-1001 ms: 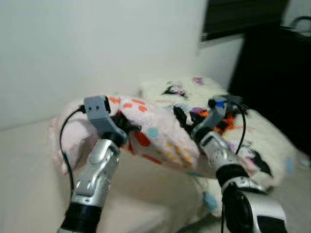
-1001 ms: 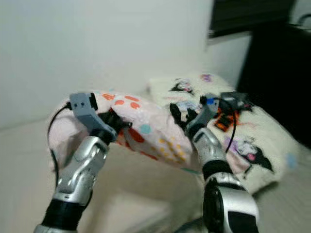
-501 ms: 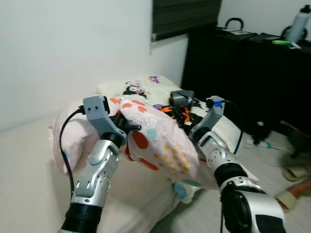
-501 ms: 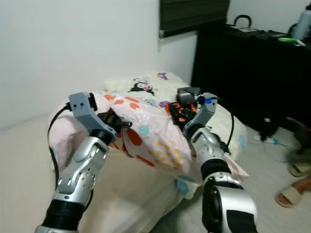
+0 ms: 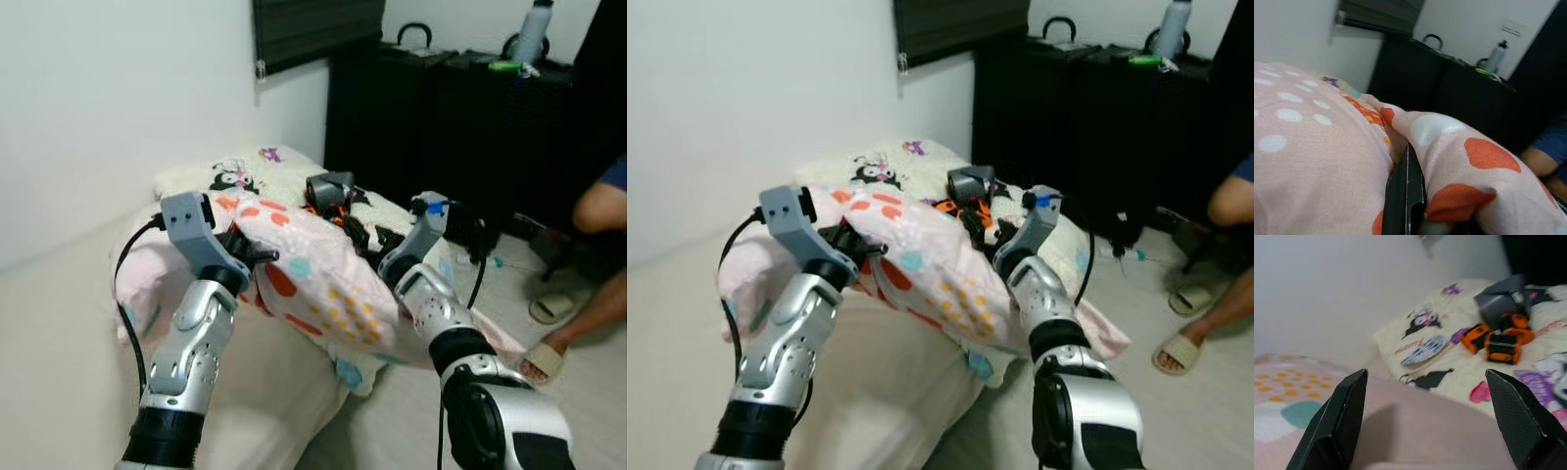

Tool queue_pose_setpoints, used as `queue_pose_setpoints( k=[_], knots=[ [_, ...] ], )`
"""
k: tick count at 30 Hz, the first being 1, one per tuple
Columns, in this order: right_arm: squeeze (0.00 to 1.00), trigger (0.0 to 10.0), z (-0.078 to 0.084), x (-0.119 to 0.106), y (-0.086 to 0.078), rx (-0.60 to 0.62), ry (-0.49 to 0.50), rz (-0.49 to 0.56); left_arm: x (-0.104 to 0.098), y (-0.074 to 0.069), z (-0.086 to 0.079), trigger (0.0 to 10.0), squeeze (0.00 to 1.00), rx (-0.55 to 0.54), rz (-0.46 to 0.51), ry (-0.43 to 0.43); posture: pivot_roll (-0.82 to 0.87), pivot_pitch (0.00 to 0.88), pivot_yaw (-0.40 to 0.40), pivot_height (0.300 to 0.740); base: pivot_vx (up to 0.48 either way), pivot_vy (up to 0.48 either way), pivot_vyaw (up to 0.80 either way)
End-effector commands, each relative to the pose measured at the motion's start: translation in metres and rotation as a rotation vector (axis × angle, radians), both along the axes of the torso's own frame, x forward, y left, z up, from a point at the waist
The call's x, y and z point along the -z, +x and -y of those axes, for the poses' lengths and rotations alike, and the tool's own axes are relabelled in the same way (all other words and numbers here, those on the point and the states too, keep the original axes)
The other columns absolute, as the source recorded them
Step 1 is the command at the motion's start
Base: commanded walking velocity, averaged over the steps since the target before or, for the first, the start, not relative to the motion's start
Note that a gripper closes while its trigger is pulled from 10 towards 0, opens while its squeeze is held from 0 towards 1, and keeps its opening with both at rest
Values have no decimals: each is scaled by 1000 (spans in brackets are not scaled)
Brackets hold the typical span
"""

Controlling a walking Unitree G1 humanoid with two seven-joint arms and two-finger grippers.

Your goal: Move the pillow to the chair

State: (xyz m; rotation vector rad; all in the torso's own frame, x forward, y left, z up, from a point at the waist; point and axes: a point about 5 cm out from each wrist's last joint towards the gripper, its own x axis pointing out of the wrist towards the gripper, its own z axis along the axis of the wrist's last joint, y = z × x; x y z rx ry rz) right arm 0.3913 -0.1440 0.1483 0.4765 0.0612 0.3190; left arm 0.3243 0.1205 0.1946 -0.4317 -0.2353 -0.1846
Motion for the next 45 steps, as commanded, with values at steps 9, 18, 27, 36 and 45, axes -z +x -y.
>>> queue_pose_setpoints(
  k=[9, 18, 27, 36, 45],
  knots=[
    [0, 10000, -3, 1, 0, -10, -5, -10, -23, 0, -6, 10000, 0, -10, 98, -20, -123, 0, -4, 720, 0, 0, -655],
    [0, 10000, -4, 1, 0, -13, -3, -10, -24, 0, -9, 10000, 0, -16, 102, -17, -126, 0, -2, 720, 0, 0, -652],
    [0, 10000, -3, 1, 0, -11, -6, -11, -23, 1, -8, 10000, 0, -14, 100, -16, -130, 0, -2, 720, 0, 0, -653],
    [0, 10000, -2, 1, 0, -11, -10, -12, -22, 2, -5, 10000, 0, -9, 96, -13, -132, 0, -3, 720, 0, 0, -654],
    [0, 10000, -4, 1, 0, -17, -16, -13, -23, 4, -3, 10000, 0, -1, 100, -1, -133, 0, -3, 720, 0, 0, -655]
  ],
)
